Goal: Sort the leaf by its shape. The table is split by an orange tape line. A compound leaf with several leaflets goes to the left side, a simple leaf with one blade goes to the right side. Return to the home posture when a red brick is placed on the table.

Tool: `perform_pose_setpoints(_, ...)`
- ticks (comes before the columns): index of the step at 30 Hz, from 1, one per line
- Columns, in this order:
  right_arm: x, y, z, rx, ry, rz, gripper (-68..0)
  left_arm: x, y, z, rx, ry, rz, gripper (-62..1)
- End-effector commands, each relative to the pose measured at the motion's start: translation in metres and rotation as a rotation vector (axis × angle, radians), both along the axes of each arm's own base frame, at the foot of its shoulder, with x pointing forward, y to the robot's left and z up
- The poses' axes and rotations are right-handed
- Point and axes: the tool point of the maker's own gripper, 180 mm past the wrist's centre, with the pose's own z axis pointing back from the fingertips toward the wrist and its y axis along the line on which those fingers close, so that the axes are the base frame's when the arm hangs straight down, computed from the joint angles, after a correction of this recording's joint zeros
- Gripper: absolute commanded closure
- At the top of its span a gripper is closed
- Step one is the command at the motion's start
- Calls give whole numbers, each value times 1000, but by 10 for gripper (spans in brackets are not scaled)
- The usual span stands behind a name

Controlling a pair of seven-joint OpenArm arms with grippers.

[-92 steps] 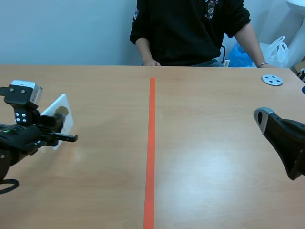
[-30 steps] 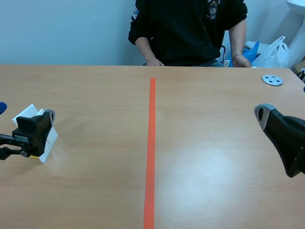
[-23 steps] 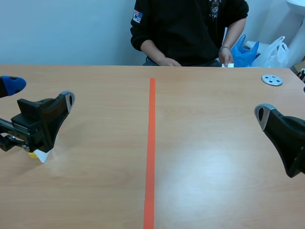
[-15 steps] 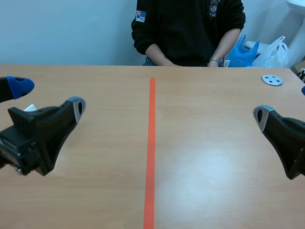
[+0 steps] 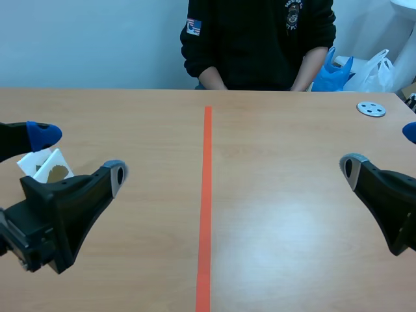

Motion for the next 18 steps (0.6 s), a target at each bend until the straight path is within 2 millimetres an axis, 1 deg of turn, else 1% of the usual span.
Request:
perform_pose_setpoints(1, 2, 1, 13, 9, -41, 5, -679, 0, -4, 5, -23, -15, -12, -623)
perform_pose_setpoints(4, 2, 1, 13, 9, -41, 5, -679, -4, -12, 1, -23, -2, -36, -623)
perform_pose_setpoints(7, 2, 1, 13, 9, -41, 5, -679, -9, -24, -2, -43, 14, -71, -623)
perform_pose_setpoints(10, 2, 1, 13, 9, -42, 5, -679, -10, -34, 2, -74, 6, -92, -623)
perform_pose_setpoints(13, 2, 1, 13, 9, -42, 5, -679, -7, -34, 5, -80, -10, -82, -623)
perform_pose_setpoints(18, 2, 1, 13, 9, -42, 5, -679, -3, -29, 4, -73, -8, -52, -623)
